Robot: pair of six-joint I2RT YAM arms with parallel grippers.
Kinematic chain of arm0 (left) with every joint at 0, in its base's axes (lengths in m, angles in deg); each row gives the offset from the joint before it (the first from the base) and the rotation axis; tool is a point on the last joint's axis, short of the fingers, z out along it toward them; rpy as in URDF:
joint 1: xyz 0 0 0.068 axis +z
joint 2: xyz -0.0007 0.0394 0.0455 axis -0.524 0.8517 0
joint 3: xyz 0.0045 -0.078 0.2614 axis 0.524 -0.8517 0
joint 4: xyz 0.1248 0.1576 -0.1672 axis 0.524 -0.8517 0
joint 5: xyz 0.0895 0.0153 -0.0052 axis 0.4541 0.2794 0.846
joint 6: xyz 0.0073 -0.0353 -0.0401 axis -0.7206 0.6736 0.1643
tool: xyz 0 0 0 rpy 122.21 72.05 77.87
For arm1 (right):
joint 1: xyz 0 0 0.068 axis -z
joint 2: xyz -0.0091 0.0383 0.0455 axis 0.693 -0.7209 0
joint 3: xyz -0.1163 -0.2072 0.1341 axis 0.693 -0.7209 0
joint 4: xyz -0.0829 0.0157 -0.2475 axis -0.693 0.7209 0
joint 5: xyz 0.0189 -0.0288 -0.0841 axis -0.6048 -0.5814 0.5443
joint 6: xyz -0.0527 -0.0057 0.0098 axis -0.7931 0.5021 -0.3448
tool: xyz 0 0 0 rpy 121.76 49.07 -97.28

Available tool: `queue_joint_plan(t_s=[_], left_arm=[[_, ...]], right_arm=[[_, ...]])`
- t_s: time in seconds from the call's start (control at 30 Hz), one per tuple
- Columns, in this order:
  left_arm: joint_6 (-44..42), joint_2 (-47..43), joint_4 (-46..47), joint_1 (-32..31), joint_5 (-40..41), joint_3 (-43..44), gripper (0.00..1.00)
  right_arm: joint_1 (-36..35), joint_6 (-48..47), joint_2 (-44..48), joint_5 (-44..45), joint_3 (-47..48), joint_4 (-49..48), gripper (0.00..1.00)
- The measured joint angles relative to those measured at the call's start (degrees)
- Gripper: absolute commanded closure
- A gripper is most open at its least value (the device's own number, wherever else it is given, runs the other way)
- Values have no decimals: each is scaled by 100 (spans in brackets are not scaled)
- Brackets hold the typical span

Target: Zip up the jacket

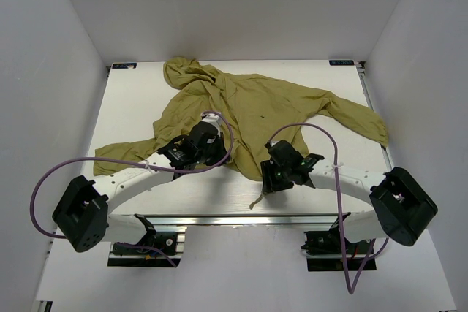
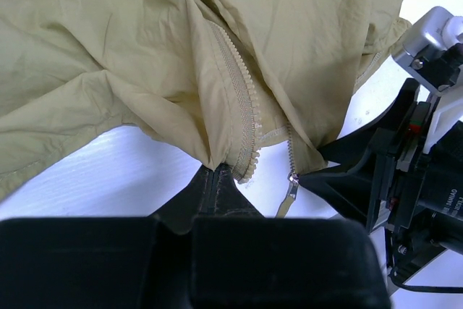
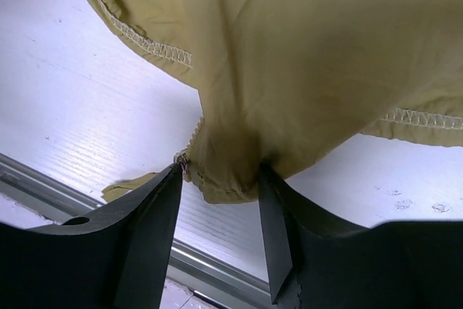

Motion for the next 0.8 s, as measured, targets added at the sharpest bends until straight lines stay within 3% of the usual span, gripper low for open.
queue_joint_plan(t_s=[0.27,0.4,0.5,0.67,0.8], left_arm=[[-2,0,-22,-2,9,0,100],[-2,0,-90,-2,28,0,100],[-4,0,-133,0,66,0,100],[-4,0,-166,0,129,0,100],[-2,0,-192,0,136,0,100]], right_arm=[[-570,243,-549,706,568,422,50],[-940,623,-999,1360,1014,894,66],[-1075,815,-1176,1626,1198,1134,71],[-1193,870,-1215,1727,1248,1147,69],[-1220,822,-1196,1665,1244,1106,60]])
